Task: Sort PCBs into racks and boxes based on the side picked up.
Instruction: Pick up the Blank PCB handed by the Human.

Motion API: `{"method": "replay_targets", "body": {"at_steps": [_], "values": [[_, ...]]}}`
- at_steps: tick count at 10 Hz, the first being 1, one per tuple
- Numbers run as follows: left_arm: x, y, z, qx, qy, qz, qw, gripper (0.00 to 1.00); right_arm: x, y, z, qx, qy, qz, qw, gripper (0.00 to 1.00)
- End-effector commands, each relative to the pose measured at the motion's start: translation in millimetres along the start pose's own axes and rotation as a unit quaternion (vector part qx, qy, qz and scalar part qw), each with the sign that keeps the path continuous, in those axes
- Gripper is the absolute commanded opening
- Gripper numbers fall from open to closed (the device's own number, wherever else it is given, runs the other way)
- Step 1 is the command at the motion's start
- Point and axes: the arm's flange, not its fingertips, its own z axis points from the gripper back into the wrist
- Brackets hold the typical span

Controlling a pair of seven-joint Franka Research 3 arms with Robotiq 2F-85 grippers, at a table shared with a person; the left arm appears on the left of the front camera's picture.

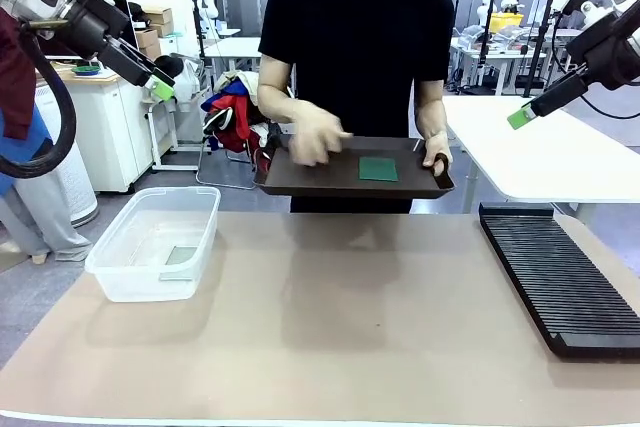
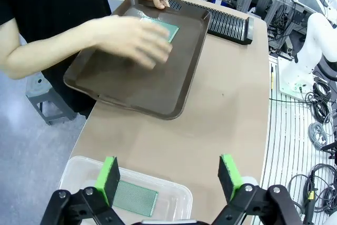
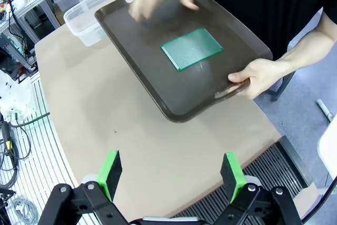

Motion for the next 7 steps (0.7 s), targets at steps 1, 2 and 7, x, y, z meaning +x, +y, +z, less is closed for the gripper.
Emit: {"method": "replay_targets", "body": {"at_steps": [1,2,7], "values": [[0.3,0.2,-2.0,0.002,0.009,-0.004,1.000,1.00,-0.2,0.4,-0.7,0.008,-0.006,0.001,1.000,1.00],[0.3,0.2,-2.0,0.002,0.009,-0.004,1.000,1.00,-0.2,0.4,-0.7,0.008,-0.006,0.001,1.000,1.00],[0.3,0.2,-2.0,0.002,0.009,-0.004,1.000,1.00,-0.2,0.4,-0.7,0.008,-0.006,0.001,1.000,1.00]]}}
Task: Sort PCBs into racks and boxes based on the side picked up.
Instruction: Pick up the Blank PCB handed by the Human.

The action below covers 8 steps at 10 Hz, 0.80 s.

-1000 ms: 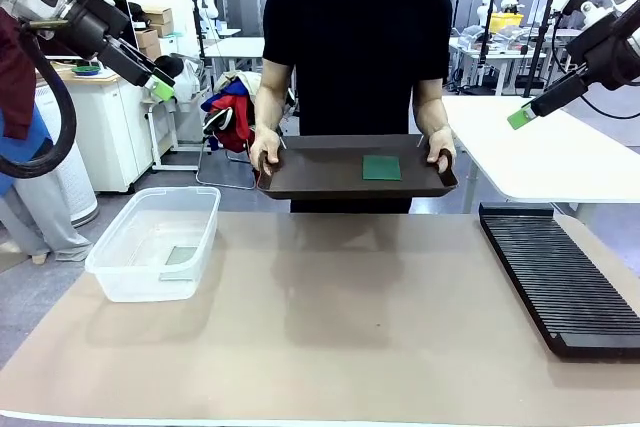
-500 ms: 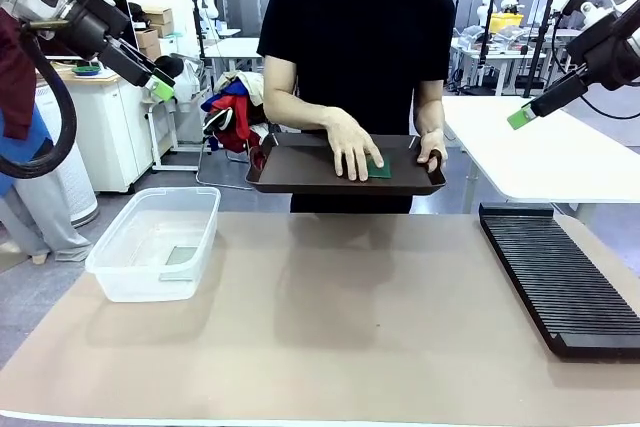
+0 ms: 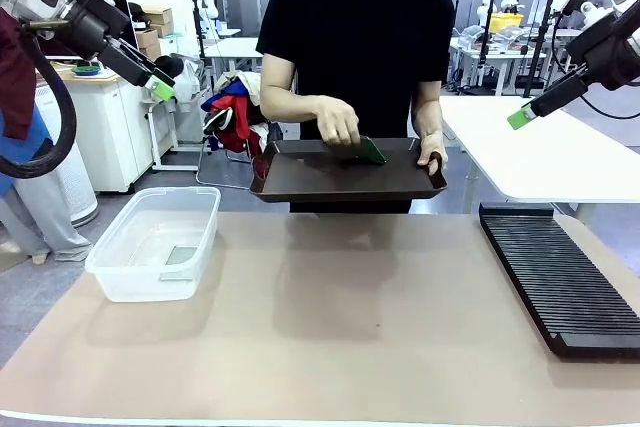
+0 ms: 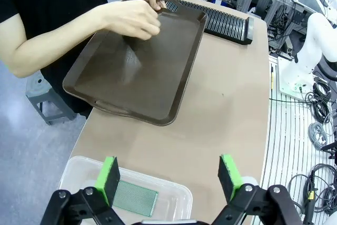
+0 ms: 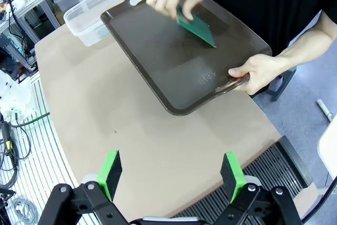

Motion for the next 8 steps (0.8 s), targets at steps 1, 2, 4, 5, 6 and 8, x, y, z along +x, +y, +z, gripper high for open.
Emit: {"method": "replay_targets", "body": {"at_steps": [1,2,4,5,6,8], "values": [[0.3,0.1,-2.0,0.002,0.009,-0.004,1.000,1.00,-0.2,0.4,-0.7,0.008,-0.006,0.001,1.000,1.00],[0.3,0.1,-2.0,0.002,0.009,-0.004,1.000,1.00,-0.2,0.4,-0.7,0.008,-0.006,0.001,1.000,1.00],[0.3,0.1,-2.0,0.002,0.009,-0.004,1.000,1.00,-0.2,0.4,-0.7,0.008,-0.006,0.001,1.000,1.00],[0.3,0.1,-2.0,0.002,0.009,-0.004,1.000,1.00,-0.2,0.4,-0.7,0.008,-0.006,0.001,1.000,1.00],[0.3,0.1,-2.0,0.002,0.009,-0.004,1.000,1.00,-0.2,0.4,-0.7,0.008,-0.006,0.001,1.000,1.00],[0.3,0.1,-2.0,0.002,0.009,-0.004,1.000,1.00,-0.2,0.4,-0.7,0.008,-0.006,0.001,1.000,1.00]]}}
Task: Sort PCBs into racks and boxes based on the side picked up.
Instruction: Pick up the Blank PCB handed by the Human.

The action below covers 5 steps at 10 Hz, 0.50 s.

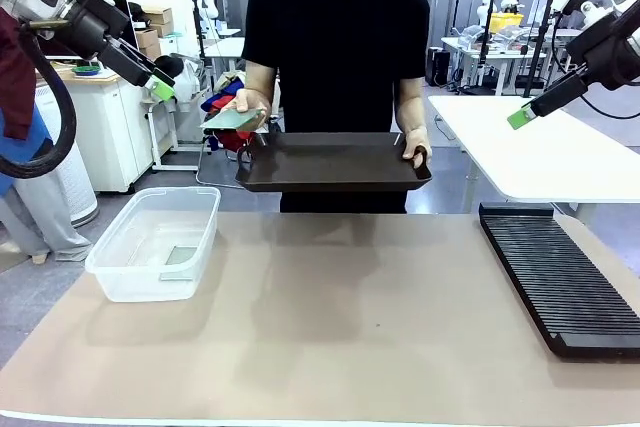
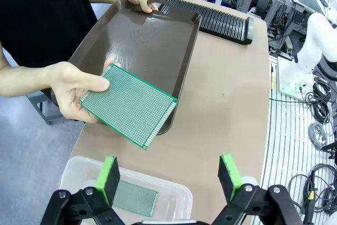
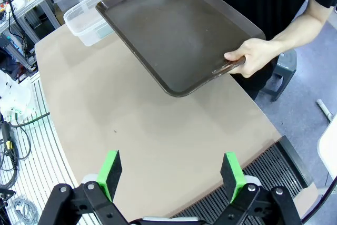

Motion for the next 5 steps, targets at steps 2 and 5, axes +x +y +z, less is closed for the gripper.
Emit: {"method": "replay_targets", "body": {"at_steps": [2,5], "values": [[0.3,0.1,-2.0,0.002,0.009,-0.004,1.000,1.00,-0.2,0.4,-0.7,0.008,-0.006,0.001,1.000,1.00],[0.3,0.1,-2.0,0.002,0.009,-0.004,1.000,1.00,-0.2,0.4,-0.7,0.008,-0.006,0.001,1.000,1.00]]}}
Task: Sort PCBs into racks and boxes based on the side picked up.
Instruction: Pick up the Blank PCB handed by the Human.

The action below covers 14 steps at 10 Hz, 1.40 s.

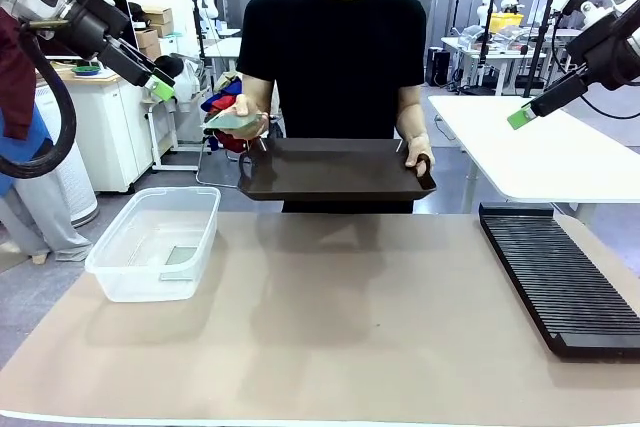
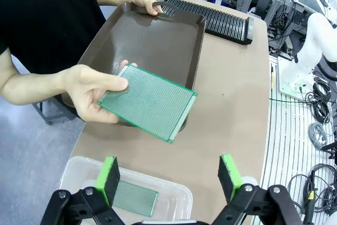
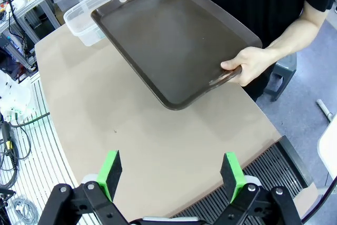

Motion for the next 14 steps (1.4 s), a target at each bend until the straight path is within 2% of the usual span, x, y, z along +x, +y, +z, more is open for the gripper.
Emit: {"method": "replay_targets", "body": {"at_steps": [1,5,7,9,12,14], "values": [[0.3,0.1,-2.0,0.002,0.009,-0.004,1.000,1.00,-0.2,0.4,-0.7,0.008,-0.006,0.001,1.000,1.00],[0.0,0.0,0.0,0.000,0.000,0.000,1.000,1.00,-0.2,0.4,-0.7,0.008,-0.006,0.001,1.000,1.00],[-1.5,6.0,-2.7,-0.029,-0.017,0.097,0.995,1.00,-0.2,0.4,-0.7,0.008,-0.006,0.001,1.000,1.00],[-12.7,22.0,-8.2,-0.084,-0.041,0.224,0.970,1.00,-0.2,0.4,-0.7,0.008,-0.006,0.001,1.000,1.00],[-34.9,52.5,-32.9,-0.174,-0.081,0.314,0.930,1.00,-0.2,0.4,-0.7,0.008,-0.006,0.001,1.000,1.00],[-52.7,76.2,-59.2,-0.181,-0.066,0.366,0.910,1.00,-0.2,0.4,-0.7,0.008,-0.006,0.001,1.000,1.00]]}}
